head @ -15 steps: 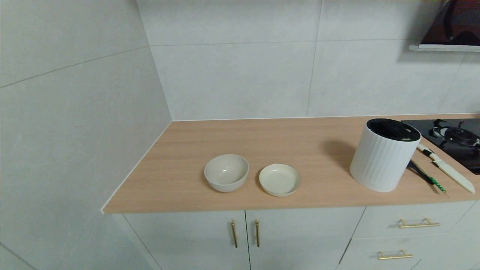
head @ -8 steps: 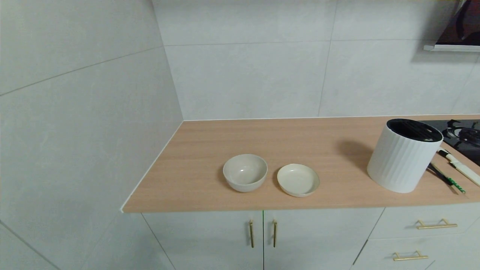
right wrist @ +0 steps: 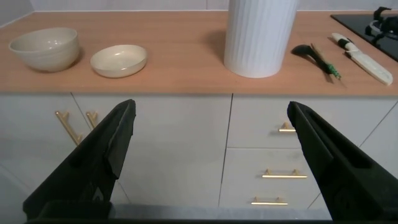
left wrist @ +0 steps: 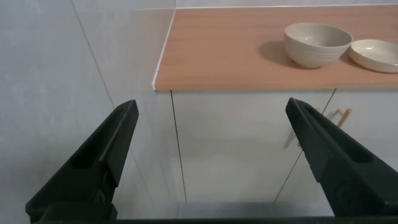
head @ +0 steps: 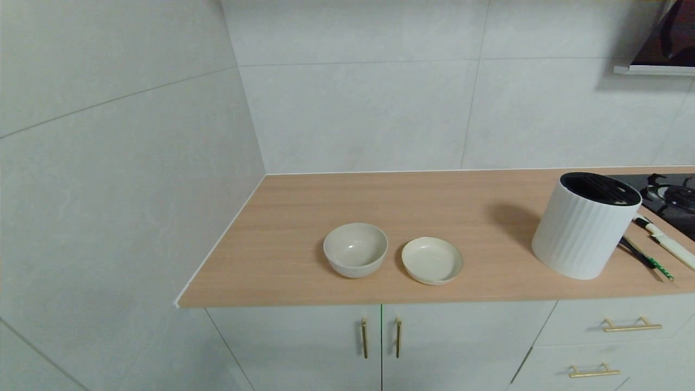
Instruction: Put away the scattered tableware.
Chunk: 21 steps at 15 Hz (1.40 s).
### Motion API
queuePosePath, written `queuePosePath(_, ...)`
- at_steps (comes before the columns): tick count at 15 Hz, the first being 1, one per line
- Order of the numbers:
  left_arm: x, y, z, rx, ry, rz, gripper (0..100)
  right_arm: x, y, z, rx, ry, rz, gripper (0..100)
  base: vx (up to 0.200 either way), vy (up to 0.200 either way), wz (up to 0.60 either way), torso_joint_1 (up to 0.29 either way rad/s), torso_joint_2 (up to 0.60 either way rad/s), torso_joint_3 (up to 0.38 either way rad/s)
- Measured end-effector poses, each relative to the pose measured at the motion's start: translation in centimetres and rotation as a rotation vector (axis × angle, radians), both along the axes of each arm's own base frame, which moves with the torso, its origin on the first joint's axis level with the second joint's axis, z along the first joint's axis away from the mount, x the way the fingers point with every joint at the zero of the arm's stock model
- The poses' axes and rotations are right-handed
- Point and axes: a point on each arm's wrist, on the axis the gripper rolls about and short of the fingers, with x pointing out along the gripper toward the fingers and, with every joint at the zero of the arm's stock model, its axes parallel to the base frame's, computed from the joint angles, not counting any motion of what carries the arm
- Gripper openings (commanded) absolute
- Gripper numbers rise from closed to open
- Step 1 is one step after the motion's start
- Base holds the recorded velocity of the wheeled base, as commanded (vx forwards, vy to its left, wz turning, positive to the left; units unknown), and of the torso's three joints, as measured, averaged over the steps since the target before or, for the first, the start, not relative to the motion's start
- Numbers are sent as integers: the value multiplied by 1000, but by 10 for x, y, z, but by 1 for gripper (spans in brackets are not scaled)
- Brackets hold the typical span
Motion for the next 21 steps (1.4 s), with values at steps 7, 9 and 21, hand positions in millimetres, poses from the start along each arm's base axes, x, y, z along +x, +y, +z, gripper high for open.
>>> queuePosePath(7, 0, 0, 0, 0, 0, -1, 100, 0, 0, 0, 0, 0, 0, 100, 0, 0, 0, -168, 376, 194)
queuePosePath(9, 0, 0, 0, 0, 0, 0, 100, 0, 0, 0, 1, 0, 0, 100, 0, 0, 0, -246, 552, 303)
queuePosePath(21, 0, 0, 0, 0, 0, 0, 100, 0, 0, 0, 2, 0, 0, 100, 0, 0, 0, -220, 513, 292)
